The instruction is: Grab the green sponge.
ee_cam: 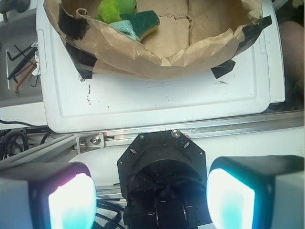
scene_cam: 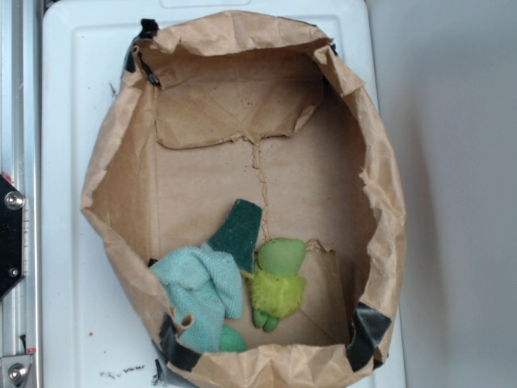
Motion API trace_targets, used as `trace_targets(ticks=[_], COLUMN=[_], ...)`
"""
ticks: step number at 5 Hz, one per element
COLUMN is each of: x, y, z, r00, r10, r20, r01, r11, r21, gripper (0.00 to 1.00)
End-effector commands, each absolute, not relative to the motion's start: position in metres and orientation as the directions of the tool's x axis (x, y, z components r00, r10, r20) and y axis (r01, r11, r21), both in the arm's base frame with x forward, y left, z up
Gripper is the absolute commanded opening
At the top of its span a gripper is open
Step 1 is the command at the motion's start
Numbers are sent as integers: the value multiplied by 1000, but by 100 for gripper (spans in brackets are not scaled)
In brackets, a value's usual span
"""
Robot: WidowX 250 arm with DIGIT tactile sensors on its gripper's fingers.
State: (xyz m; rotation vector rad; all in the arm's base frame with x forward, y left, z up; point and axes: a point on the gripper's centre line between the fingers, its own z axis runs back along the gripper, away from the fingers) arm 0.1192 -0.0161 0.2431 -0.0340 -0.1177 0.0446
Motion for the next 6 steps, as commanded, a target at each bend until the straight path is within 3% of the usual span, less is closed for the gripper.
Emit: trace_targets(ticks=[1,2,3,4,5,6], x=[119,162,203,234,246,262], y=[-16,-17,-1,20,35,38], z=[243,227,215,201,182,168], r00=[992,980,935,896,866,844], r10=[46,109,289,373,432,526], r20=[117,168,206,239,253,106], r01=[-42,-110,-295,-378,-412,-499], r11=[998,994,955,926,902,842], r21=[-37,-3,0,-28,-130,-205], gripper=[100,100,100,100,100,100])
